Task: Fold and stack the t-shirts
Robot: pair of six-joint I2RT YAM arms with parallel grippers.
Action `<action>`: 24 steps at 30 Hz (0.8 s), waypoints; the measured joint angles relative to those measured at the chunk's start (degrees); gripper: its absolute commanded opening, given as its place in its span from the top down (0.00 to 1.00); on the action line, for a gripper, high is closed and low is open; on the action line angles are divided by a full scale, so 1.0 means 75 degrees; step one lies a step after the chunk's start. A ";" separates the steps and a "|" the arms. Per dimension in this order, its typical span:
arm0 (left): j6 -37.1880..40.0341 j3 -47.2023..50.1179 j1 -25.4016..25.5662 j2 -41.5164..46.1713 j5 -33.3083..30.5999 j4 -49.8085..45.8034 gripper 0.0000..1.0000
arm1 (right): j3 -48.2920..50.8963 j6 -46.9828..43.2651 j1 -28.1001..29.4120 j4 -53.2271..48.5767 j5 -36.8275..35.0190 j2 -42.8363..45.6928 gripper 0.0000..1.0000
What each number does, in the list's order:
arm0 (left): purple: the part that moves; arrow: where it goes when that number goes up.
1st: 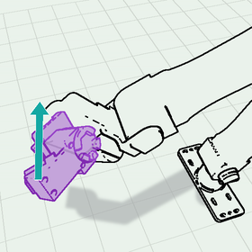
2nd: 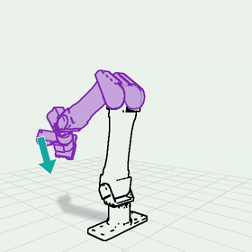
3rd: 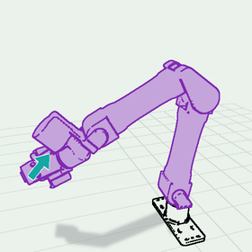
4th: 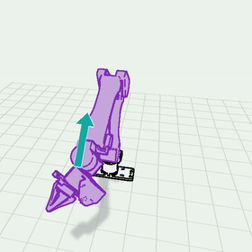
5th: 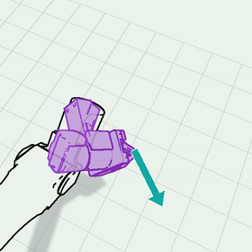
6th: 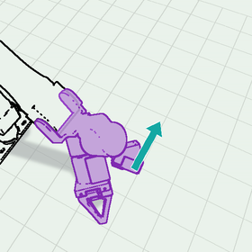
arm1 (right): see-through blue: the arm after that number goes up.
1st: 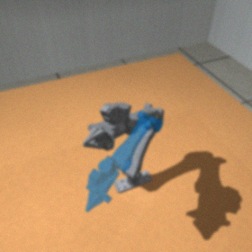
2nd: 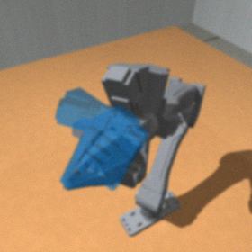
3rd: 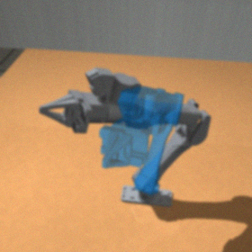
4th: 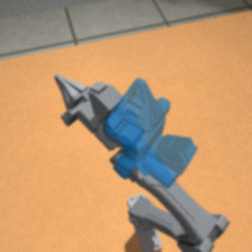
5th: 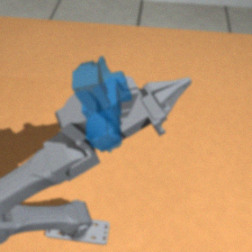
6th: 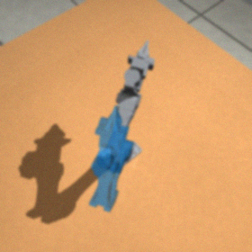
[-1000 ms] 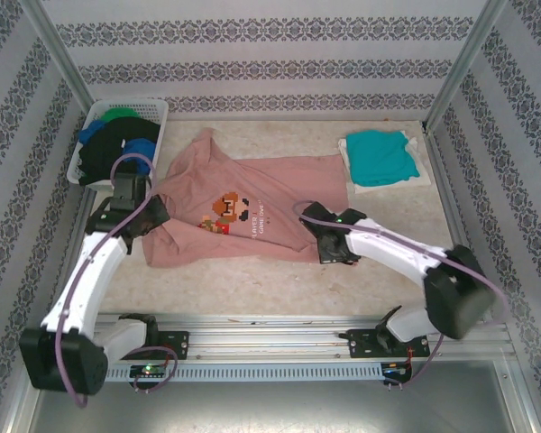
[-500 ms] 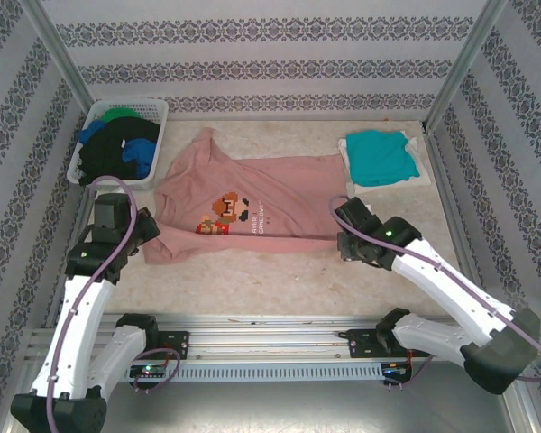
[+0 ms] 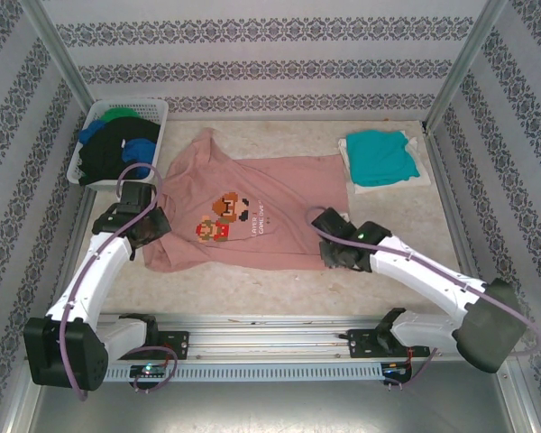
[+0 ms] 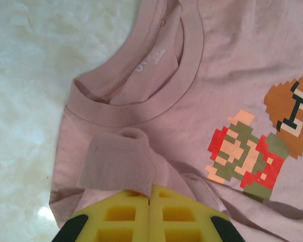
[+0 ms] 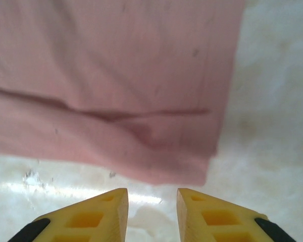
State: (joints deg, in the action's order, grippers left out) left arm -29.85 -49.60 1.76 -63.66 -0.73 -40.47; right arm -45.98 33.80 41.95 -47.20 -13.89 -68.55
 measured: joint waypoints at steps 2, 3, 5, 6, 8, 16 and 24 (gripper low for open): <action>0.0041 -0.0052 -0.0003 0.0000 -0.0035 0.0012 1.00 | 0.0446 0.0291 0.0131 0.0119 0.0210 -0.0201 0.60; 0.0061 -0.0070 -0.0003 0.0000 -0.0067 0.0020 1.00 | 0.0577 0.0382 0.0125 0.0134 0.0259 -0.0402 0.60; 0.0105 -0.0079 -0.0003 -0.0003 -0.0122 0.0029 1.00 | 0.0627 0.0487 0.0017 0.0149 0.0259 -0.0880 0.58; 0.0134 -0.0087 -0.0003 -0.0009 -0.0149 0.0029 1.00 | 0.0603 0.0490 -0.0079 0.0189 0.0245 -0.1116 0.58; 0.0163 -0.0105 -0.0003 -0.0035 -0.0172 0.0026 1.00 | 0.0449 0.0478 -0.0289 0.0201 0.0140 -0.1582 0.58; 0.0294 -0.0140 -0.0052 -0.0082 -0.0195 0.0032 1.00 | -0.0845 0.0178 -0.0682 -0.0079 -0.0804 -0.3054 0.84; 0.0388 -0.0326 -0.0052 -0.0277 -0.0204 0.0058 1.00 | -0.2221 -0.0804 -0.1545 -0.0152 -0.1043 -0.3378 0.72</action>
State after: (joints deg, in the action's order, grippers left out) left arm -26.94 -52.05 1.37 -65.73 -2.26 -40.03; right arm -62.63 27.77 30.37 -48.34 -21.71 -93.89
